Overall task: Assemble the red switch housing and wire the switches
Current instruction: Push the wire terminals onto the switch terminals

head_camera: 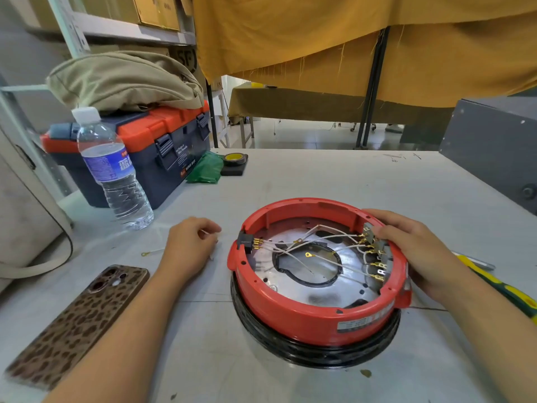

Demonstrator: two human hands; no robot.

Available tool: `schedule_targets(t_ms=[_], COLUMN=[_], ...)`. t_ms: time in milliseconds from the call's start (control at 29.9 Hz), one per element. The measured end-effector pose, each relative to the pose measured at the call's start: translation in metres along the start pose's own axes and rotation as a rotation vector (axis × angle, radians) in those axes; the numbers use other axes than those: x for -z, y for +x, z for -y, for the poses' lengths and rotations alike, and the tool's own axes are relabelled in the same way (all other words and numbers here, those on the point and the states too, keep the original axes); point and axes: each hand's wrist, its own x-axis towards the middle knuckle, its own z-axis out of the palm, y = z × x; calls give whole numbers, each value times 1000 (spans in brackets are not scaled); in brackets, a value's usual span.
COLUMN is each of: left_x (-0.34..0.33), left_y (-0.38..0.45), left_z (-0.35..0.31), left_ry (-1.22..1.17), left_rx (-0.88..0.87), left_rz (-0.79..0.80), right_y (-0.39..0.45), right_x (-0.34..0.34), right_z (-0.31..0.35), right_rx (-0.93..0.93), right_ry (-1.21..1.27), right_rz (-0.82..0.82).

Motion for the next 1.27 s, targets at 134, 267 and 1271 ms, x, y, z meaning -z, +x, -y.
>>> schedule_targets(t_ms=[134, 267, 1271], left_x=[7, 11, 18], left_y=[0, 1, -4], left_z=[8, 14, 5], left_ry=[19, 80, -532], left_rx=[-2, 17, -29], left_rz=[-75, -22, -25], right_y=[2, 2, 0], right_x=[2, 3, 3], right_z=[-3, -3, -2], right_rx=[17, 32, 25], right_ry=[-3, 7, -56], right_rz=[28, 46, 12])
